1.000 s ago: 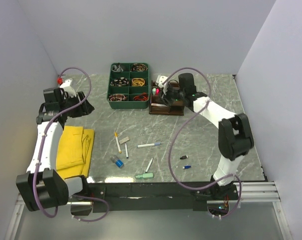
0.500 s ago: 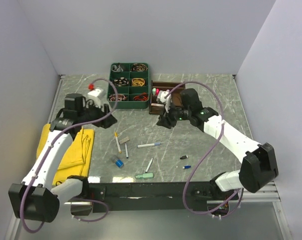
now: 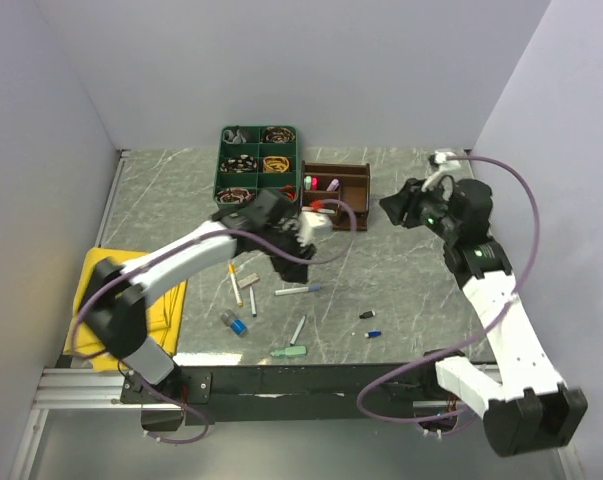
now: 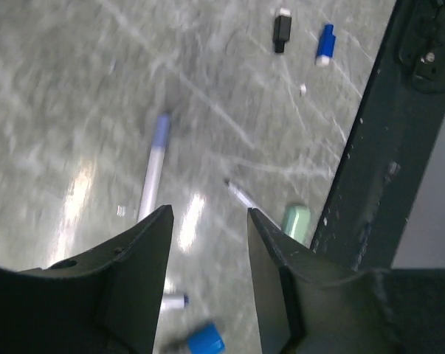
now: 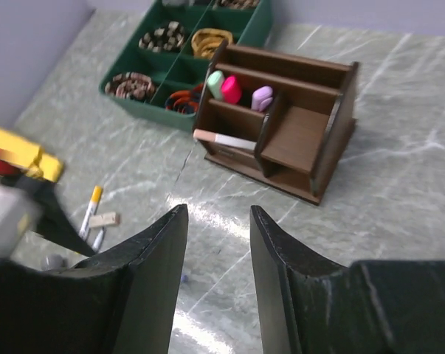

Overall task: Sort the stationery into containers
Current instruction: Pick up the pen from the center of the board.

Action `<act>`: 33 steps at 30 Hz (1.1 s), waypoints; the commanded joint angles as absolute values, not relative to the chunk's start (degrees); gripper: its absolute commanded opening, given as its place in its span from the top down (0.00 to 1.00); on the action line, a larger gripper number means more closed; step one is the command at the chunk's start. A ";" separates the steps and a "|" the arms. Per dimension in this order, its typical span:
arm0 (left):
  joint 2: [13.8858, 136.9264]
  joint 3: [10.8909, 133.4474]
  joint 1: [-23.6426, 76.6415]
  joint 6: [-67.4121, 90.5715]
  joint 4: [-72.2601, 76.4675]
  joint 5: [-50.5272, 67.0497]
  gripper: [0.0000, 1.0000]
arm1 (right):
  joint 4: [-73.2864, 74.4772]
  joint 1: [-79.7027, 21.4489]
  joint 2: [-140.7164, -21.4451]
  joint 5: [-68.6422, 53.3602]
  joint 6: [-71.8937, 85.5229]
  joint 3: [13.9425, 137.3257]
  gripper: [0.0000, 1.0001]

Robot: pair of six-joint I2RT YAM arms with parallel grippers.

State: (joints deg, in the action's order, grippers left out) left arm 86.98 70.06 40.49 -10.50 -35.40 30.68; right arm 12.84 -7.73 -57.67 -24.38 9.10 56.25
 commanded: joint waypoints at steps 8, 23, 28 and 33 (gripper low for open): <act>107.04 85.08 45.26 -12.04 -38.93 19.87 0.50 | 22.41 -1.84 -40.87 -23.38 13.71 47.64 0.52; 116.63 88.94 50.71 -10.20 -38.93 14.59 0.52 | 21.97 -0.44 -41.48 -24.87 11.60 47.02 0.52; 118.65 89.82 50.98 -10.46 -39.64 11.35 0.54 | 22.41 -0.26 -41.66 -25.49 10.37 47.02 0.52; 119.97 89.47 51.33 -10.81 -40.08 9.58 0.57 | 21.89 1.23 -41.66 -25.93 10.46 46.50 0.52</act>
